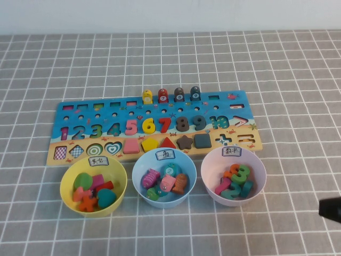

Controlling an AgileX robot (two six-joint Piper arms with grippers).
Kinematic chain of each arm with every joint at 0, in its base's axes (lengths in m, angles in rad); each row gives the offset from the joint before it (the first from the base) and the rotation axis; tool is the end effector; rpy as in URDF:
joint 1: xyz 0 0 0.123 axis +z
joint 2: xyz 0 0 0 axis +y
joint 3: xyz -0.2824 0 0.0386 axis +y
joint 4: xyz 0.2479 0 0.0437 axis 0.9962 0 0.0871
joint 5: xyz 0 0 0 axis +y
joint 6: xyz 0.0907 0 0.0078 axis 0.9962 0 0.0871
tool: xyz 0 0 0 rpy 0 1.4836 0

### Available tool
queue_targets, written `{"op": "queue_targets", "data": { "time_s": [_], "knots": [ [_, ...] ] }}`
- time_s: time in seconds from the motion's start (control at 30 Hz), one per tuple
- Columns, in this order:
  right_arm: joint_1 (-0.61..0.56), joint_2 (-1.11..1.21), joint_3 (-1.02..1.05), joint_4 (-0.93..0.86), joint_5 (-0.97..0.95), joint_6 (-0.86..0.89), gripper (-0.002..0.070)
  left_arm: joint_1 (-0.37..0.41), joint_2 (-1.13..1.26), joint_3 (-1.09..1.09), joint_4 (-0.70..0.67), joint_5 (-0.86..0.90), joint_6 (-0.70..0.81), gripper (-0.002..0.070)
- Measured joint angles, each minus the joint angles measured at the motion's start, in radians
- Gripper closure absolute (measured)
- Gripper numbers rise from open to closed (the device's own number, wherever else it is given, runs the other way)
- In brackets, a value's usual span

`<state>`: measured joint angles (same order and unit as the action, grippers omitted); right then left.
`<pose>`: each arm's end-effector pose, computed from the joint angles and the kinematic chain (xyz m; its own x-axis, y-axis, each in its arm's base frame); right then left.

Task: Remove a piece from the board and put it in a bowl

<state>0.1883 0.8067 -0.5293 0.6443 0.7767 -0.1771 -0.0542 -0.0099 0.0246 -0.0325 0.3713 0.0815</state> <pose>0.1273 0.0633 0.2653 -0.8420 0.1254 -0.5247 -0.1894 0.8419 0.5053 0.0526 -0.0039 0.1719 -0.2900 0.0670 -0.9547 0.0804 0.9957 0.0455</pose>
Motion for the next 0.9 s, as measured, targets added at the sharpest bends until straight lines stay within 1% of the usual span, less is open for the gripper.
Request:
{"op": "queue_targets", "data": {
  "time_s": [0.13,0.2,0.3,0.57,0.83,0.9],
  "knots": [
    [0.002,0.196,-0.153,-0.048,0.059,0.000,0.0694,0.000,0.000,0.000,0.000,0.000,0.000,0.0678],
    [0.022,0.282,-0.226,-0.073,0.075,0.000,0.0694,0.000,0.000,0.000,0.000,0.000,0.000,0.0678],
    [0.074,0.408,-0.340,-0.112,0.090,0.021,0.0694,0.000,0.000,0.000,0.000,0.000,0.000,0.0678],
    [0.239,0.705,-0.674,-0.334,0.169,0.203,0.0694,0.000,0.000,0.000,0.000,0.000,0.000,0.0678],
    [0.338,0.958,-1.008,-0.397,0.287,0.266,0.0692,0.000,0.000,0.000,0.000,0.000,0.000,0.0678],
    [0.357,1.032,-1.100,-0.426,0.342,0.298,0.0679,0.000,0.000,0.000,0.000,0.000,0.000,0.0678]
  ]
}}
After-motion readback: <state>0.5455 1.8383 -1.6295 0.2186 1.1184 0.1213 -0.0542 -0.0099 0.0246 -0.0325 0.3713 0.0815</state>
